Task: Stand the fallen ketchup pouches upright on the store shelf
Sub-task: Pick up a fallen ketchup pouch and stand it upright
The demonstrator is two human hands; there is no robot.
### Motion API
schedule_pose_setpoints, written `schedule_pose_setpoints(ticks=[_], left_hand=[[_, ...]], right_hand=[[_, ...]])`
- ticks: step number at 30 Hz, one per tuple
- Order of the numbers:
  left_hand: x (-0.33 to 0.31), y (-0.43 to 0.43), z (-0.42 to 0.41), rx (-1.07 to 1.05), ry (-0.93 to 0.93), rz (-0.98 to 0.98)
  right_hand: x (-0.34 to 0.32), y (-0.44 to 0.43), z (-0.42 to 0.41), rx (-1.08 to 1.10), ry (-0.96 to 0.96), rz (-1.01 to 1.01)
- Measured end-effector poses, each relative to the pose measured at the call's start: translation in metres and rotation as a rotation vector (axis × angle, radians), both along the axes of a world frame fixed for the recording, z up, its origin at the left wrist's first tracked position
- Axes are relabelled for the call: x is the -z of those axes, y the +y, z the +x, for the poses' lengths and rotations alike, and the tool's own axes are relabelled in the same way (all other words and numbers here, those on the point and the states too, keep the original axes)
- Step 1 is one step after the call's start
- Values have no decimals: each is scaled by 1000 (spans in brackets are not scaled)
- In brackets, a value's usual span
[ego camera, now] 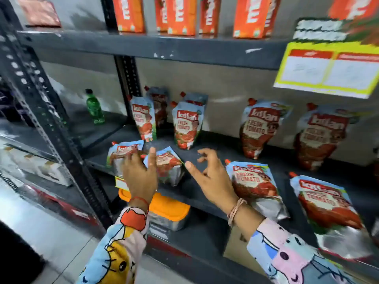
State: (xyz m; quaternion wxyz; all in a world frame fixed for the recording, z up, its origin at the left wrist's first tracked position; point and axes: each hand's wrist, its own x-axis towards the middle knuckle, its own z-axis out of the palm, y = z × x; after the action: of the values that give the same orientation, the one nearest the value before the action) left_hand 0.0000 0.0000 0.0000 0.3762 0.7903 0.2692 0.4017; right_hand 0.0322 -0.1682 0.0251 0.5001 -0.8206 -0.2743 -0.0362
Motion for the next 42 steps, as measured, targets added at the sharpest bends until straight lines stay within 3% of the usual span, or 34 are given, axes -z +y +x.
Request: schedule_pose_setpoints(ticks=[3, 6, 8, 11, 15, 20, 23, 27, 31, 34, 36, 38, 39, 42], left_hand=[[14, 60, 9, -232, 88, -65], [23, 129, 20, -254, 268, -293], [32, 166, 27, -73, 380, -439], [38, 204, 32, 257, 348, -751], [44, 233, 35, 605, 422, -747], [38, 235, 32, 831, 311, -592], [34, 236, 43, 801, 172, -540], [40, 233, 74, 813, 109, -491], [62, 235, 83, 817, 148, -523], [68, 239, 74, 809, 193, -509], [71, 240, 57, 650, 193, -456], [74, 228, 34, 371, 139, -419], [74, 213, 24, 298, 123, -472], [70, 147, 22, 417, 236, -941]], right_hand=[[11, 49, 13, -113, 271, -7], [24, 112, 29, -200, 612, 22], [32, 152, 40, -247, 777, 32], [42, 196, 52, -211, 964, 55], [51, 229, 69, -189, 1094, 166], [61, 243, 73, -141, 911, 92], [68, 248, 77, -10, 613, 217], [74, 252, 78, 142, 286, 98], [86, 252, 68, 164, 200, 29], [76, 246, 65, 180, 256, 56], [64, 219, 70, 259, 172, 64], [51, 175, 86, 356, 14, -69], [46, 152, 96, 377, 32, -207], [43, 115, 118, 221, 358, -692]])
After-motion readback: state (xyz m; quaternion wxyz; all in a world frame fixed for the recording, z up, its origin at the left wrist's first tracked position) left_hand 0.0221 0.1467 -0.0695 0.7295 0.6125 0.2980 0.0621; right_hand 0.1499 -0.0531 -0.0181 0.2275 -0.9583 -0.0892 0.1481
